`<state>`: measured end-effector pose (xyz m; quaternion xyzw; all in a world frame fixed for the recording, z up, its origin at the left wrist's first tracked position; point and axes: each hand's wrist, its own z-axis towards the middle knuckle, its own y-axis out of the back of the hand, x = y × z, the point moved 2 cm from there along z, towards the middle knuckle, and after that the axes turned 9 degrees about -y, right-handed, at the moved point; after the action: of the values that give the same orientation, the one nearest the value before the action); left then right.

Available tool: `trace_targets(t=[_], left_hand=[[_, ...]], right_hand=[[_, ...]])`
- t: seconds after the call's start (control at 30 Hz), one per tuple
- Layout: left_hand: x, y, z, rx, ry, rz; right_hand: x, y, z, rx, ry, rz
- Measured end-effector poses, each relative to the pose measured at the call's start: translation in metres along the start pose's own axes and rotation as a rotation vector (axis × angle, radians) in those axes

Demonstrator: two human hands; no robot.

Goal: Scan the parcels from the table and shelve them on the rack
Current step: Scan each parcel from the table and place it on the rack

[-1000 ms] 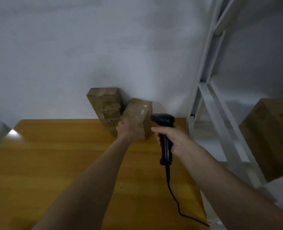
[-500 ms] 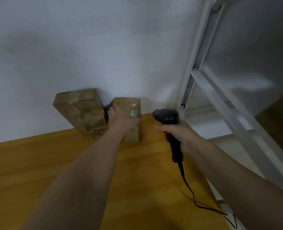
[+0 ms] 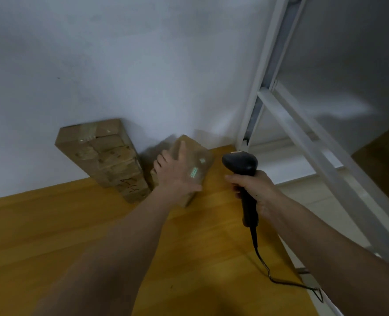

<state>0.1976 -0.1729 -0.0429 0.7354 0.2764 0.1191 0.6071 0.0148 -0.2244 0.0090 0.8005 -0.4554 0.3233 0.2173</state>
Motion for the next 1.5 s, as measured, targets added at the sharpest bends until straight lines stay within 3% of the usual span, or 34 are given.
trace_targets(t=[0.23,0.37,0.43,0.57,0.73,0.87,0.97,1.07,1.17,1.33,1.5], left_hand=[[-0.022,-0.064,-0.096,-0.265,-0.470,0.352],[-0.027,-0.095,-0.132,-0.327,-0.552,0.460],[-0.032,-0.103,-0.143,-0.305,-0.553,0.439],[-0.037,-0.121,-0.161,-0.099,-0.546,0.379],[-0.044,-0.114,-0.162,-0.070,-0.417,0.121],[-0.035,-0.090,-0.145,-0.249,0.039,-0.221],[-0.019,-0.085,-0.126,-0.241,0.391,-0.575],[-0.014,-0.085,-0.110,-0.172,0.569,-0.981],[-0.021,-0.089,-0.109,-0.157,0.645,-1.265],[-0.024,-0.093,-0.122,-0.174,0.678,-1.362],[-0.028,-0.094,-0.140,-0.043,0.635,-1.507]], right_hand=[[-0.016,0.014,0.006,-0.084,-0.004,0.001],[-0.038,0.014,0.016,-0.037,-0.088,-0.021],[-0.050,0.014,0.020,-0.015,-0.141,-0.020],[-0.070,0.015,0.023,0.031,-0.224,-0.037],[-0.077,0.022,0.025,0.044,-0.240,-0.063],[-0.073,0.028,0.032,0.043,-0.214,-0.072],[-0.069,0.026,0.036,0.062,-0.219,-0.082],[-0.067,0.022,0.039,0.095,-0.242,-0.072],[-0.070,0.018,0.037,0.135,-0.253,-0.069],[-0.059,0.023,0.018,0.102,-0.119,-0.147],[-0.057,0.017,-0.007,0.168,-0.038,-0.289]])
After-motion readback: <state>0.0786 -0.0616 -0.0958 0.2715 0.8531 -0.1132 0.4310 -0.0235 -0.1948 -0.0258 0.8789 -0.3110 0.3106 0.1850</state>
